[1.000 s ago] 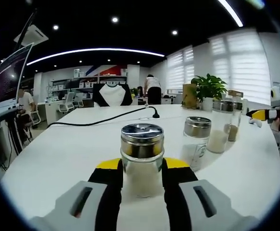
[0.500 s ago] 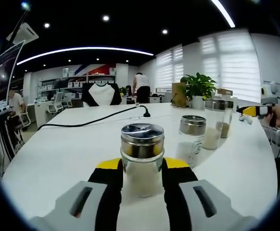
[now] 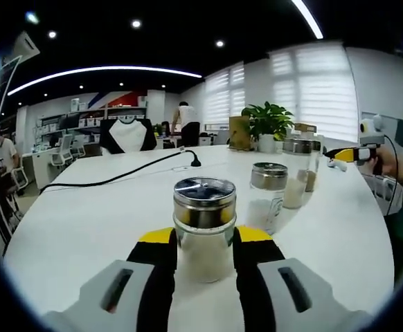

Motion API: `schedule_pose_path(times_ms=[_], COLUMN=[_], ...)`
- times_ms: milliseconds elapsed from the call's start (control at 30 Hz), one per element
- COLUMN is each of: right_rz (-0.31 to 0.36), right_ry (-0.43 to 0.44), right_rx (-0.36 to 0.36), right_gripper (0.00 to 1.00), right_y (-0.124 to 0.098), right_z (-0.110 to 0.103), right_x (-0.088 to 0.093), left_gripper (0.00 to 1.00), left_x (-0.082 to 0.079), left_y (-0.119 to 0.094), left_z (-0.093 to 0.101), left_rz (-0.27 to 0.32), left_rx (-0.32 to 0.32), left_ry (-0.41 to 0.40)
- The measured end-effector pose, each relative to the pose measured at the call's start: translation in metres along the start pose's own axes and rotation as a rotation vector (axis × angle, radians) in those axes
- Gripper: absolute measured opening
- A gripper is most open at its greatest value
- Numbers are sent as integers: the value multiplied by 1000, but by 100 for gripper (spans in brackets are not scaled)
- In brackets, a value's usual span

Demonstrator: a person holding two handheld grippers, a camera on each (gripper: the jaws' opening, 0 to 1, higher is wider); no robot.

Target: Rotate the seasoning bottle until the label or dispensing opening points toward the visible target arrow and the bottle remains upright within the marked orientation range

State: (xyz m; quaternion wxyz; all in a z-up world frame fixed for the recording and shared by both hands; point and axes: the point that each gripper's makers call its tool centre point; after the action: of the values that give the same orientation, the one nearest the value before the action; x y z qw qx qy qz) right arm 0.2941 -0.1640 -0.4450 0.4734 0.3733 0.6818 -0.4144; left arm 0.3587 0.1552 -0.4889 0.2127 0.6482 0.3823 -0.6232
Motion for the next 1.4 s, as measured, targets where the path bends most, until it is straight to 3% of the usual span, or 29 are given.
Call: schedule_pose_path(times_ms=[700, 1400], right_rz=[-22, -57], right_ry=[-4, -27], right_rx=[-21, -79], right_gripper=[66, 66], right_y=[5, 7], right_z=[-4, -14], right_x=[6, 14], left_gripper=[33, 34], left_x=[-1, -2], left_y=[5, 4], left_z=[4, 8], left_rz=[-16, -32], left_rx=[164, 198], left_ry=[45, 55])
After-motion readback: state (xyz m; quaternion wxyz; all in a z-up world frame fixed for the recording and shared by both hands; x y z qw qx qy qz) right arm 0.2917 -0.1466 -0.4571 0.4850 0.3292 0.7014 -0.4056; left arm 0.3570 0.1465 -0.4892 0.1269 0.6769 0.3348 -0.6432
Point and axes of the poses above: the point that each gripper's makers call its tool centre point, and the gripper's own axes: y roughly forward along the fingers, z roughly to its right, x roughly out of its underside, and after that the axes turned 9 degrees about y, right-handed
